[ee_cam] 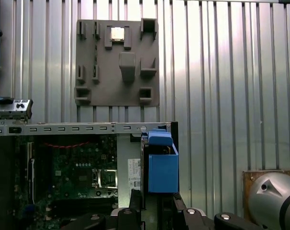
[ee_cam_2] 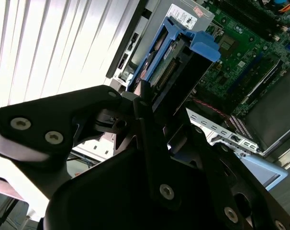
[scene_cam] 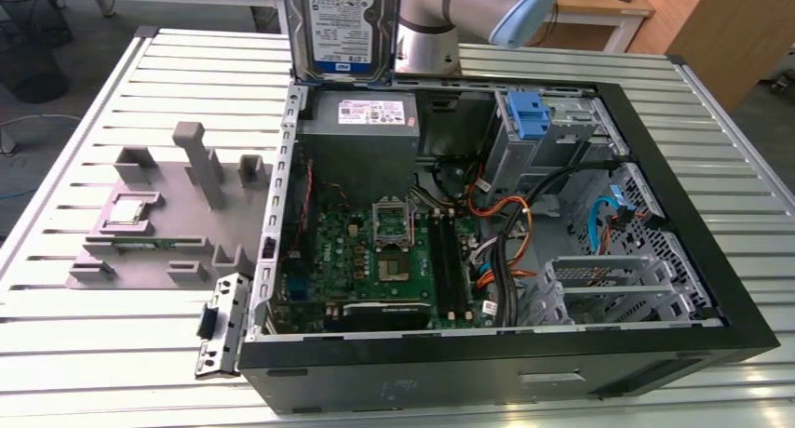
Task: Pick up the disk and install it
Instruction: 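Pick up the disk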
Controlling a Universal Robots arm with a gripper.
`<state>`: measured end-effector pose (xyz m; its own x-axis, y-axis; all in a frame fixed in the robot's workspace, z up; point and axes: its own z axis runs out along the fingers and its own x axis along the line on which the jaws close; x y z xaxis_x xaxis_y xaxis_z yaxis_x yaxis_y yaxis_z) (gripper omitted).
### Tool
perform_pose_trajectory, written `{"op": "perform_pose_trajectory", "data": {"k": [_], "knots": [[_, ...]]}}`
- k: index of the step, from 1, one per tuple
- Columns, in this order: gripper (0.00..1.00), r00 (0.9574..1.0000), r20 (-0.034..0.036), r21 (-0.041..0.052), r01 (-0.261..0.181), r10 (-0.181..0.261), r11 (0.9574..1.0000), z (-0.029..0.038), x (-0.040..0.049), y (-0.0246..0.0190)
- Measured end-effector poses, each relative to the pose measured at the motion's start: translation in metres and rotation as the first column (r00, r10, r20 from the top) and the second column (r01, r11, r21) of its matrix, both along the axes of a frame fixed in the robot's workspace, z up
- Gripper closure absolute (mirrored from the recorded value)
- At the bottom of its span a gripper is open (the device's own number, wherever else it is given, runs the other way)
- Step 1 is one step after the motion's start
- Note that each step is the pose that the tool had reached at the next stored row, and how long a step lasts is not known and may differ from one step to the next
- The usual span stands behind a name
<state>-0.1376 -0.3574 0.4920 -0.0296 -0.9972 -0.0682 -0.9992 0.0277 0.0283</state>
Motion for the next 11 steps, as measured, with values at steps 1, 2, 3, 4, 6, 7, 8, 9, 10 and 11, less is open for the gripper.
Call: {"op": "perform_pose_trajectory", "data": {"k": [1, 2, 3, 4, 6, 7, 8, 9, 10, 11], "knots": [[0.65, 1.0, 0.0, 0.0, 0.0, 0.0, 1.0, 0.0, 0.0006, 0.0], [0.65, 1.0, 0.0, 0.0, 0.0, 0.0, 1.0, 0.0, 0.0013, 0.0], [0.65, 1.0, 0.0001, 0.0001, 0.0, 0.0, 1.0, 0.0, 0.0022, 0.0], [0.65, 1.0, 0.0, 0.0, 0.0, 0.0, 1.0, 0.0, 0.0032, 0.0], [0.65, 1.0, 0.0001, 0.0, 0.0, 0.0, 1.0, 0.0, 0.0051, 0.0], [0.65, 1.0, 0.0, 0.0, 0.0, 0.0, 1.0, 0.0, 0.006, 0.0], [0.65, 1.0, 0.0, 0.0001, 0.0, 0.0, 1.0, 0.0, 0.0071, 0.0], [0.65, 1.0, 0.0001, 0.0001, 0.0, 0.0, 1.0, -0.0001, 0.0083, 0.0], [0.65, 1.0, 0.0001, 0.0001, 0.0, 0.0, 1.0, 0.0, 0.0096, 0.0], [0.65, 1.0, 0.0, 0.0, 0.0, 0.0, 1.0, 0.0, 0.0106, 0.0]]}}
